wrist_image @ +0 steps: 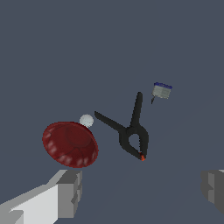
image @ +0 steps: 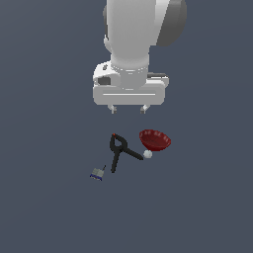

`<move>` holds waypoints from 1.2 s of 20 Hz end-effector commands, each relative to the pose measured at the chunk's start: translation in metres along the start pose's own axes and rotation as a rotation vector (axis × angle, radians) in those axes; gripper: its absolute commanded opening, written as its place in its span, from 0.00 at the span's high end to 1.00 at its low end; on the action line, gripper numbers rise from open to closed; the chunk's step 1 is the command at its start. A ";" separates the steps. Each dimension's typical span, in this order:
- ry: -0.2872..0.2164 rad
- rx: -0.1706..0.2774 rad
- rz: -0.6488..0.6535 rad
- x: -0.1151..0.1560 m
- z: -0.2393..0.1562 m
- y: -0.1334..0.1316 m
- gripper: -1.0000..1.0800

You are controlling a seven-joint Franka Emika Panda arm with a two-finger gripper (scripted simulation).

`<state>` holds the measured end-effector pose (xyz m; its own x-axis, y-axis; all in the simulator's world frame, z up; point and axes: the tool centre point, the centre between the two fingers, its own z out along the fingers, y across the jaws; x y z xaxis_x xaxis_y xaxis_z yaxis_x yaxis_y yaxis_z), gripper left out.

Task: Pick up a designated object from a clutter of objects.

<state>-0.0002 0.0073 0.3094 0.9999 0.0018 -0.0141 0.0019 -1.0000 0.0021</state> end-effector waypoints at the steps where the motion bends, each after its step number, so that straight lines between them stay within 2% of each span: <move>1: 0.000 0.000 0.000 0.000 0.000 0.000 0.04; 13: -0.004 0.017 -0.036 0.002 -0.004 -0.009 0.04; 24: -0.001 0.022 0.010 0.024 0.023 0.007 0.04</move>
<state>0.0188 0.0044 0.2926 0.9999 0.0023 -0.0152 0.0020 -0.9998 -0.0189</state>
